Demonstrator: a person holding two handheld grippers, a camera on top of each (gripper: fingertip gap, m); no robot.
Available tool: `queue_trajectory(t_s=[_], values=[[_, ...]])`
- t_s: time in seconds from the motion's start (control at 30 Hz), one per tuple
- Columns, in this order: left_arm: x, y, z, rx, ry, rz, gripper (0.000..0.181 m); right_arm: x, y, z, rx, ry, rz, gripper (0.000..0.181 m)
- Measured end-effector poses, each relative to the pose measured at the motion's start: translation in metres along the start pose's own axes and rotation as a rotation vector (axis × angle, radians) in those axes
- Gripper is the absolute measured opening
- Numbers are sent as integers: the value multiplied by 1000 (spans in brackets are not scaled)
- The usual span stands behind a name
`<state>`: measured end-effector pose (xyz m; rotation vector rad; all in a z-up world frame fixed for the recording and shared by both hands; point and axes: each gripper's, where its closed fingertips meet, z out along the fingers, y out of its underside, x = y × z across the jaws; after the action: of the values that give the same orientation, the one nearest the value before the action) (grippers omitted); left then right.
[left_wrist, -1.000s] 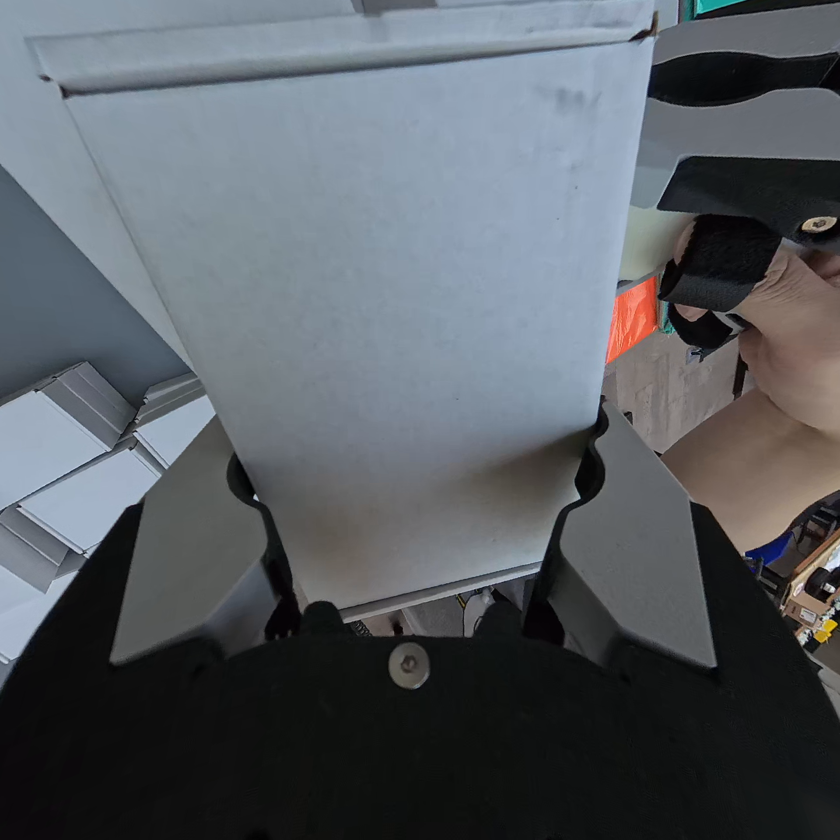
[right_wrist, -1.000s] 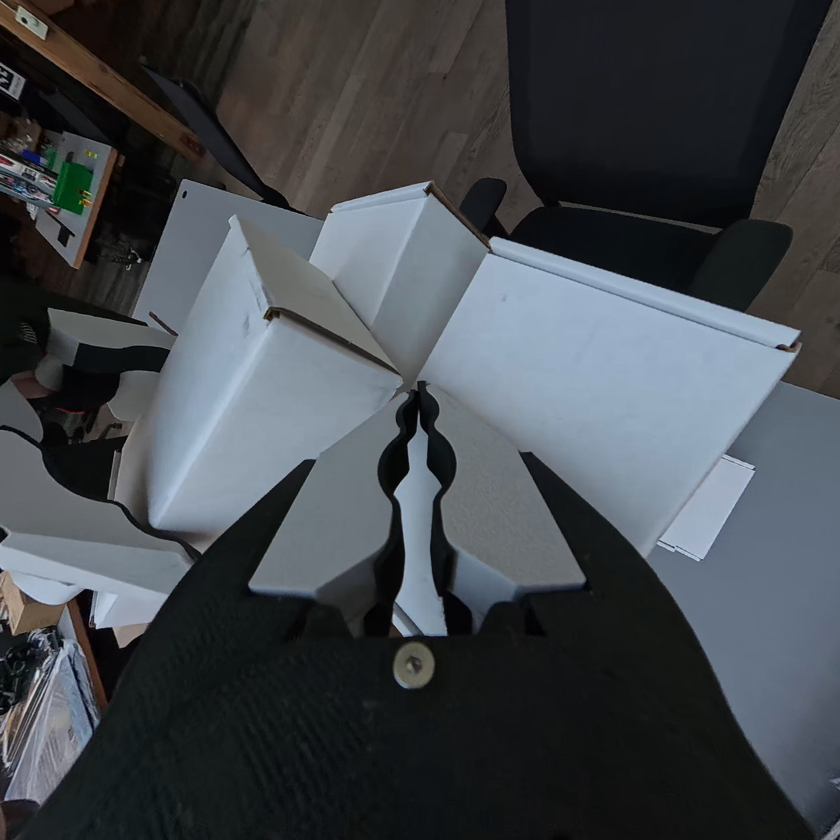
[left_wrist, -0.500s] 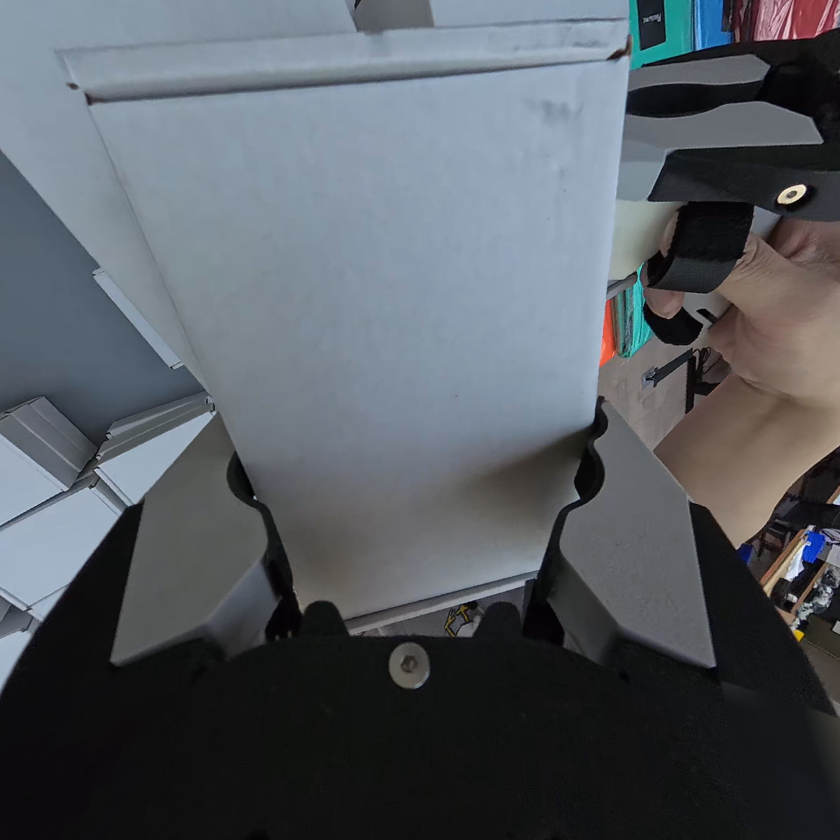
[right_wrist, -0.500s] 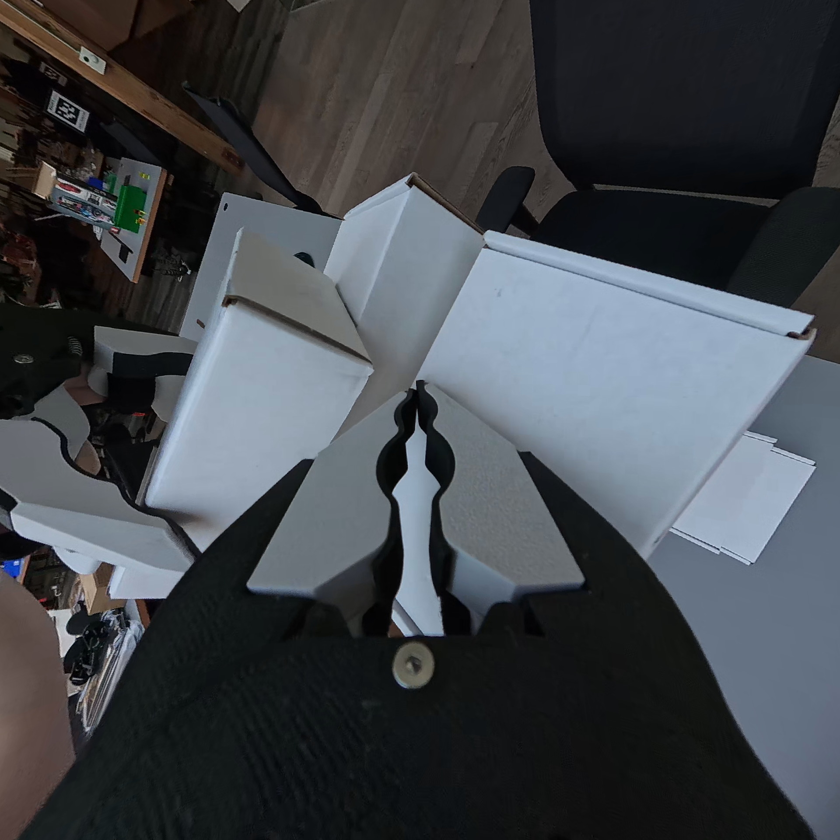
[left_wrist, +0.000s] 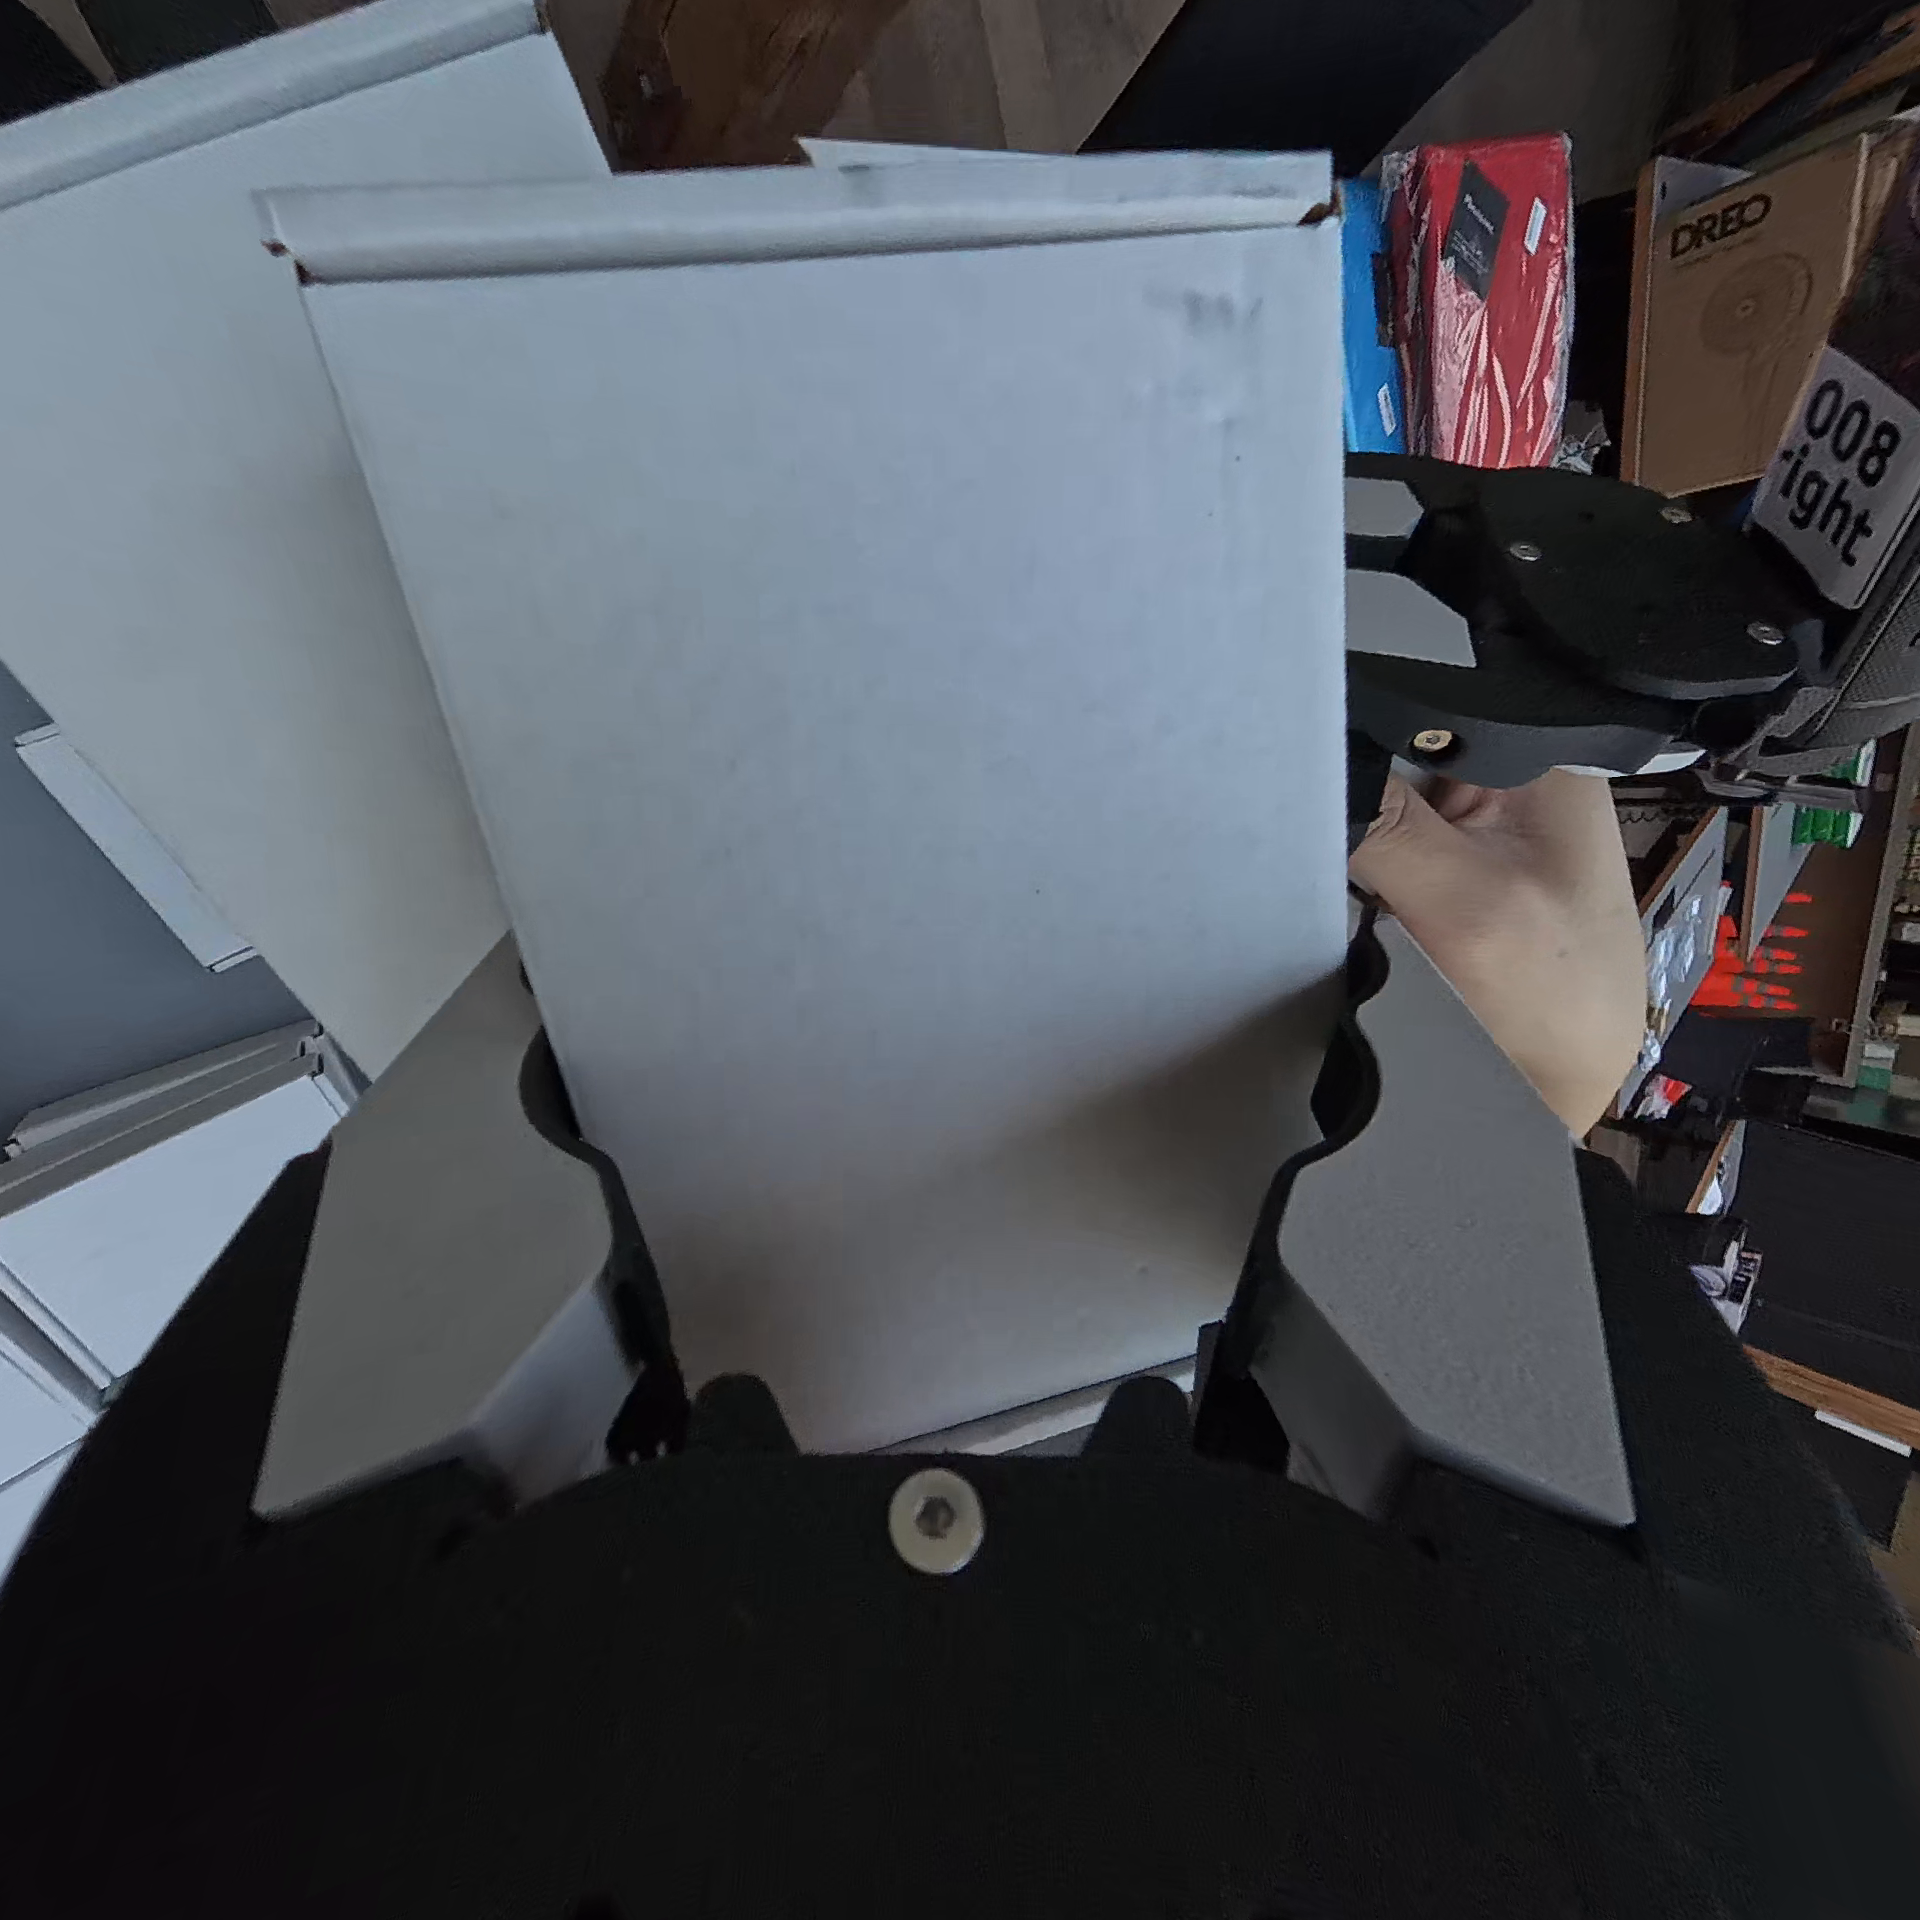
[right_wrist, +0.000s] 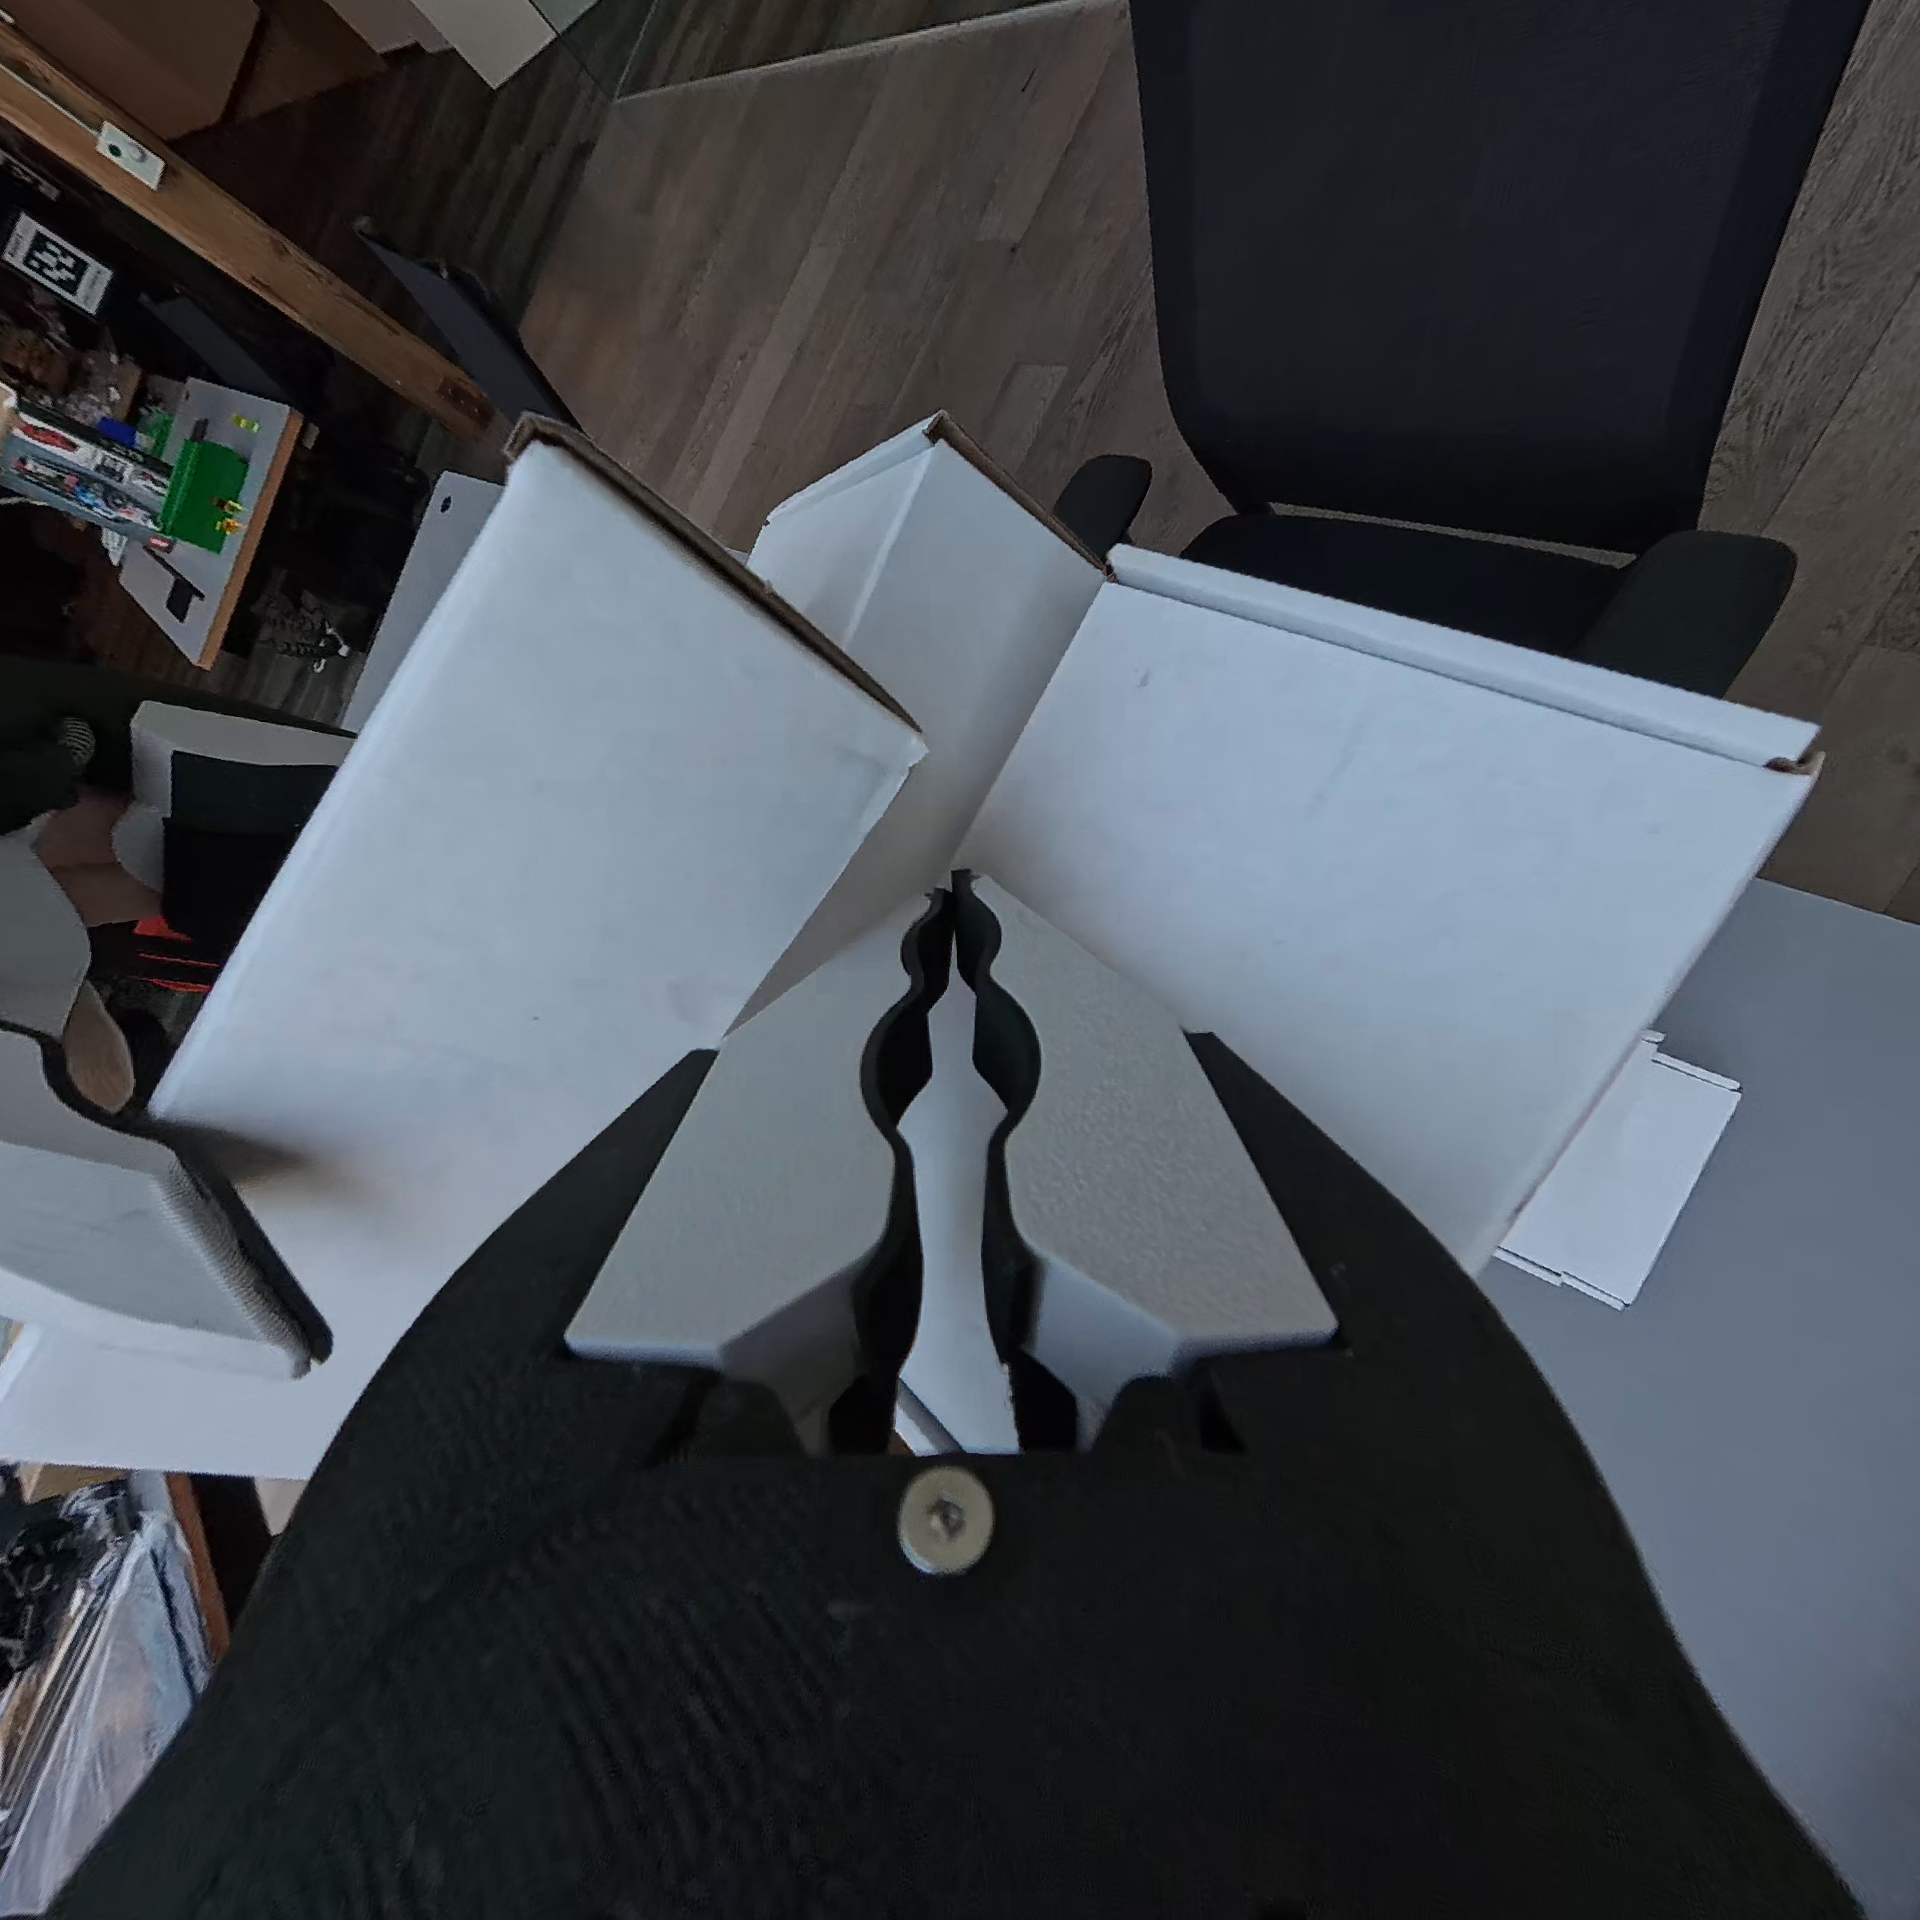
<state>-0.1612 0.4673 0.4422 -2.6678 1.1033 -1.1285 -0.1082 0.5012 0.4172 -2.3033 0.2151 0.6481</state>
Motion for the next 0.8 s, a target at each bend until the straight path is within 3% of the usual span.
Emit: queue_trajectory(t_s=[0.13,0.5,0.8], values=[[3,0,-2,17,21,3,142,-3,0,-1,3,-53,76,0],[-2,11,8,-12,-135,139,141,-1,-4,0,-9,-122,212,0],[-1,18,7,-40,-109,197,141,-2,-2,0,-64,-211,295,0]])
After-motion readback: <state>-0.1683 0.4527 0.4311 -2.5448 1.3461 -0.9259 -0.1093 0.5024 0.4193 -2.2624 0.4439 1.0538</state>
